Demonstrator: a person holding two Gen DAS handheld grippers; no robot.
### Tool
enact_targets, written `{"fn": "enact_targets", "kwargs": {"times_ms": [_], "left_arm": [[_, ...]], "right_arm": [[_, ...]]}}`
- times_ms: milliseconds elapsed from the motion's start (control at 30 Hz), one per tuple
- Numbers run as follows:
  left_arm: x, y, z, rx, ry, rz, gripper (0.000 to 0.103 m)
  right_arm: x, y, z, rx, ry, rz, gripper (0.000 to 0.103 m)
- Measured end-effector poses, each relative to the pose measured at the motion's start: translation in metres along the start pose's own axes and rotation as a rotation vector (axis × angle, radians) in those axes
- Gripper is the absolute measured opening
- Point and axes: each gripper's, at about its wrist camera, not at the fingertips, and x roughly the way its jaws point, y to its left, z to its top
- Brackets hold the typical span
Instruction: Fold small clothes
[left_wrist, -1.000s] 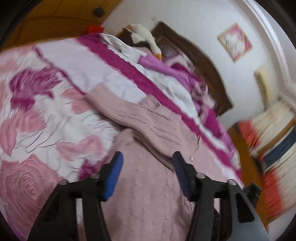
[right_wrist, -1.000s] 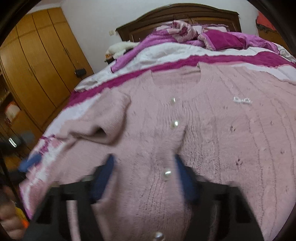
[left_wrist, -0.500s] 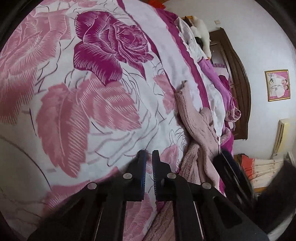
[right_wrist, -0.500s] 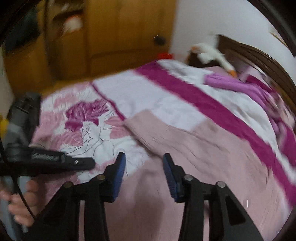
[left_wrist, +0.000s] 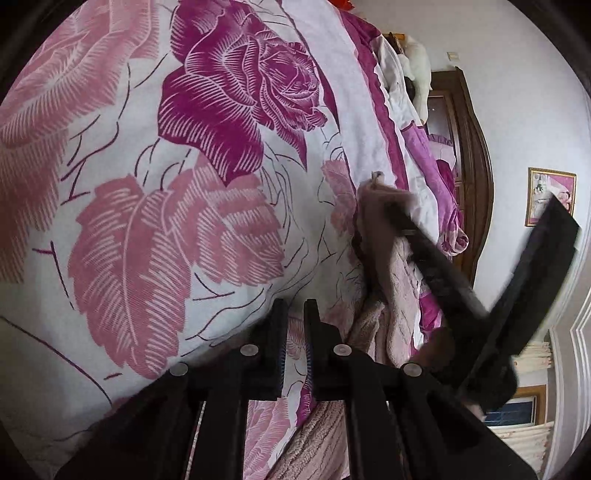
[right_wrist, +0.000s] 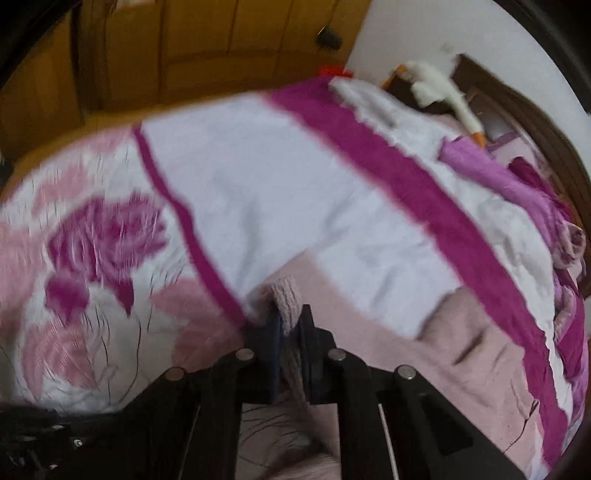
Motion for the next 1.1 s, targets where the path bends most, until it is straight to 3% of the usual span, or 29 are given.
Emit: {"fn": "enact_targets", "kwargs": {"times_ms": [133, 233, 400, 567, 700, 767, 867, 967, 1033, 1100], "left_arm": [[-0.003, -0.01, -0.007, -0.011, -0.053, -0.005, 0.0], [-0.015, -0.026, -0.013, 0.015, -0.147, 0.011, 0.0], [-0.022, -0.049, -0.016, 0.102, -0.213, 0.006, 0.0], [-0.002, -0.062, -0.02, 0.154, -0.18, -0.038, 0.0], [0.015, -0.066, -0.03, 0.223, -0.098, -0.105, 0.0], [0.027, -0.067, -0.033, 0.23, -0.048, -0.095, 0.0], [0.037, -0.066, -0.039, 0.233, -0.032, -0.072, 0.0], [0.038, -0.076, -0.047, 0.259, -0.053, -0.1, 0.0], [0.032, -0.084, -0.055, 0.314, -0.067, -0.113, 0.0], [0.035, -0.098, -0.062, 0.379, -0.064, -0.125, 0.0]], "right_arm": [[-0.039, -0.038, 0.002, 0.098, -0.098, -0.044, 0.009], [-0.077, -0.078, -0.006, 0.17, -0.153, -0.062, 0.009], [-0.145, -0.159, -0.046, 0.32, -0.234, -0.11, 0.009], [-0.189, -0.223, -0.116, 0.437, -0.277, -0.207, 0.009], [-0.207, -0.274, -0.189, 0.577, -0.295, -0.291, 0.01], [-0.205, -0.289, -0.227, 0.635, -0.26, -0.362, 0.011], [-0.184, -0.309, -0.293, 0.798, -0.164, -0.402, 0.02], [-0.169, -0.315, -0.345, 0.955, -0.151, -0.383, 0.023], [-0.159, -0.316, -0.376, 1.072, -0.183, -0.324, 0.043], [-0.146, -0.313, -0.398, 1.162, -0.224, -0.248, 0.048]]}}
